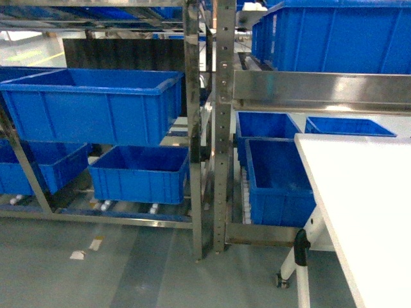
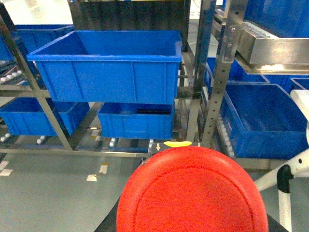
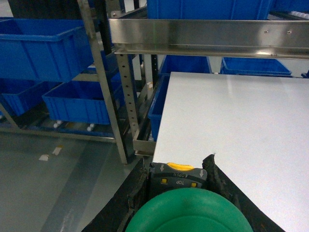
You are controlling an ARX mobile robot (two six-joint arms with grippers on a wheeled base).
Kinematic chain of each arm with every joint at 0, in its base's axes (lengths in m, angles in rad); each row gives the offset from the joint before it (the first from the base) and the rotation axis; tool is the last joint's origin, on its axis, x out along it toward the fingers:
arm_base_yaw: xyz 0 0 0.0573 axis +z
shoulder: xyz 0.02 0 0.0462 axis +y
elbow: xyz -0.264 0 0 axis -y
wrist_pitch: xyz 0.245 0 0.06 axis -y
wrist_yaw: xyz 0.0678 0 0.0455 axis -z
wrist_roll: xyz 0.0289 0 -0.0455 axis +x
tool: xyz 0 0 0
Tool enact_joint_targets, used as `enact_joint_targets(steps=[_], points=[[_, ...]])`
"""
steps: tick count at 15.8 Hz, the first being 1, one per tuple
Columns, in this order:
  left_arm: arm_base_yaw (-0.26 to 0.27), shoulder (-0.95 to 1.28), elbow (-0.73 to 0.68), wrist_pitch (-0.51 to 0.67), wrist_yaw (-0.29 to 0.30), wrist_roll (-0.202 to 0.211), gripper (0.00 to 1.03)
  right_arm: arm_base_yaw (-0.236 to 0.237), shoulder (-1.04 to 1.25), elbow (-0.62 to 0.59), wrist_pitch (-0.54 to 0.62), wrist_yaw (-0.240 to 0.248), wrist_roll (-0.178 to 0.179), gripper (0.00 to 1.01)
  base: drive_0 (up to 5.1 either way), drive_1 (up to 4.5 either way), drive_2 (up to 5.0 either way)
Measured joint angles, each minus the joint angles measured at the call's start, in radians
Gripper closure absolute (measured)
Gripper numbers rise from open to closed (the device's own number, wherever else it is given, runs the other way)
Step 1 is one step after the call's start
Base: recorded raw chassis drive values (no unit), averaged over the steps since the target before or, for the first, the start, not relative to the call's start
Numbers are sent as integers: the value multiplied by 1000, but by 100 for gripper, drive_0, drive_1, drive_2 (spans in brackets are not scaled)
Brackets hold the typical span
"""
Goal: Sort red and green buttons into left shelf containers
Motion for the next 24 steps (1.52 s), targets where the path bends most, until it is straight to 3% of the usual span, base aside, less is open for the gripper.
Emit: enact_joint_targets(steps=[19, 24], points=[[0, 0, 0, 0, 1, 0, 79, 0, 0, 0, 0, 0, 0, 71, -464, 385, 90], [4, -1, 0, 0, -5, 0, 79, 0, 0, 0, 2, -1, 0, 71, -71, 406, -349]])
